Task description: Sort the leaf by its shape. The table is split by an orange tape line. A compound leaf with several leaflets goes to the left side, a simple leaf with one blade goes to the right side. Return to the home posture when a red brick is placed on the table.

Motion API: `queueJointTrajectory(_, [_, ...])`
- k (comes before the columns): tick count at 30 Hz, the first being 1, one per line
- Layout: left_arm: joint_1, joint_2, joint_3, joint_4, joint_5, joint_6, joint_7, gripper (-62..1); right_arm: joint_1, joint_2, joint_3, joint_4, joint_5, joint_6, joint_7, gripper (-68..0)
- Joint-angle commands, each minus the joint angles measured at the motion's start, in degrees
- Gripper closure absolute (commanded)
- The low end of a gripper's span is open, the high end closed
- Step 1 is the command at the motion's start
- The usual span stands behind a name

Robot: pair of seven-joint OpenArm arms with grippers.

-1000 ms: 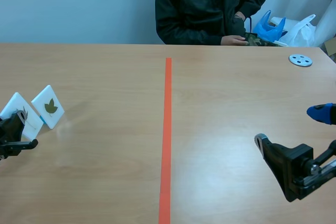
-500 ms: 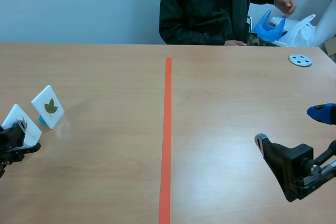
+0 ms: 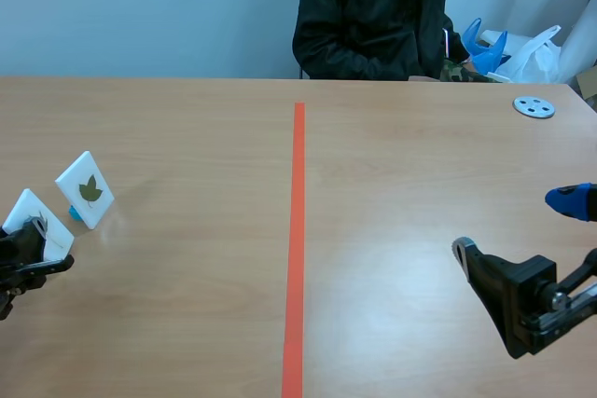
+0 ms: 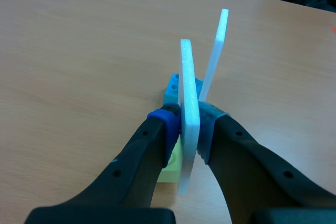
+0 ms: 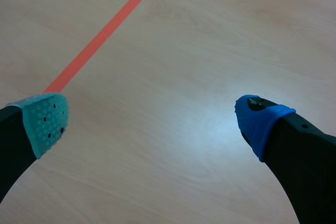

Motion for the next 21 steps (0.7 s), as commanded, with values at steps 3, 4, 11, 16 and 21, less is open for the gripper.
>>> queueJointTrajectory(3, [-0.3,-0.5,0.0,1.2,-0.2,0.1,-0.7,-9.2,0.5,0.5,0.1,0.3,0.4,0.0,0.8,-67.9])
queueJointTrajectory(4, [-0.3,-0.4,0.0,1.2,-0.2,0.1,-0.6,-9.3,0.5,0.5,0.1,0.3,0.4,0.0,0.8,-67.9])
queueJointTrajectory(11, [-0.3,-0.5,0.0,1.2,-0.2,0.1,-0.6,-20.4,0.5,0.5,0.1,0.3,0.4,0.0,0.8,-67.9])
queueJointTrajectory(16, [-0.3,-0.5,0.0,1.2,-0.2,0.1,-0.9,-26.8,0.5,0.5,0.1,0.3,0.4,0.0,0.8,-67.9])
queueJointTrajectory(21, [-0.1,-0.8,0.0,1.6,-0.2,0.0,-1.1,-42.7,0.5,0.5,0.1,0.3,0.4,0.0,0.8,-67.9])
